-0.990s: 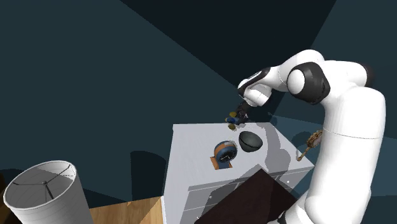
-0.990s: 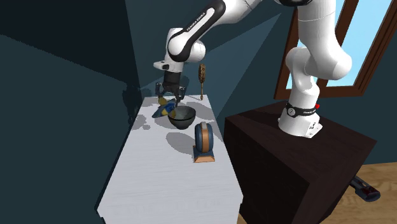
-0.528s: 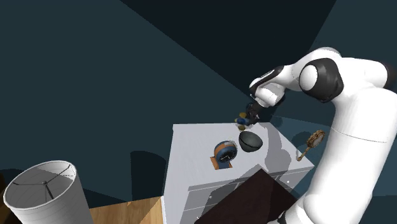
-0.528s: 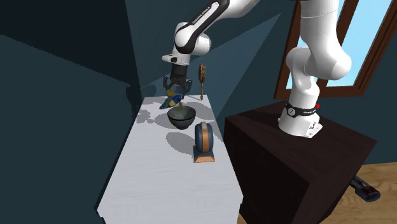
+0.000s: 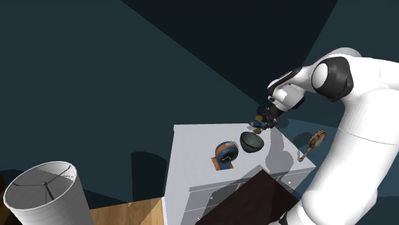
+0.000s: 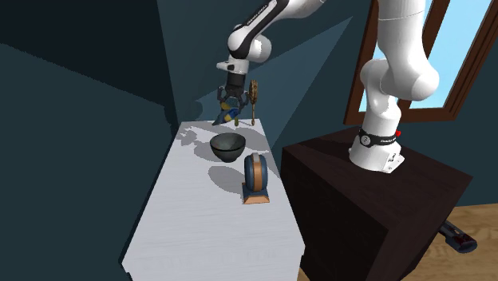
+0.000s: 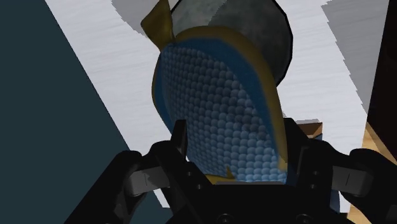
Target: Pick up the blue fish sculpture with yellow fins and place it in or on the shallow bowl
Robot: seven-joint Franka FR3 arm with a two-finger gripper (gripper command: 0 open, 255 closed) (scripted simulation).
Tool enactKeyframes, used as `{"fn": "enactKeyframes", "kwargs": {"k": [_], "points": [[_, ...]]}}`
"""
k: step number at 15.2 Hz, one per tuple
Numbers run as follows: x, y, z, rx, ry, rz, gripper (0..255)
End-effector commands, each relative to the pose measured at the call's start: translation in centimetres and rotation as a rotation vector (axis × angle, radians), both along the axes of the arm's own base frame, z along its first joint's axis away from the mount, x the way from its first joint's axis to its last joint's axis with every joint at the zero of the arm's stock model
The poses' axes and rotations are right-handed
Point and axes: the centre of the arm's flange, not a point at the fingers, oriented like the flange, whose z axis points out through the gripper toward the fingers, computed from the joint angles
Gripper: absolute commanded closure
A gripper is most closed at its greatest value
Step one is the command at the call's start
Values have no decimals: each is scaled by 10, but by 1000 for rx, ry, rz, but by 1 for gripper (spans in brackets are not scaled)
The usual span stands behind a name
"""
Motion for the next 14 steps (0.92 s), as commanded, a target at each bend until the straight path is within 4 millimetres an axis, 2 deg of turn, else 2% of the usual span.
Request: {"fn": "enactKeyframes", "kwargs": {"k": [1, 14], "points": [[-3, -2, -9, 0, -1, 2, 255], [-3, -2, -78, 0, -1, 2, 255]]}}
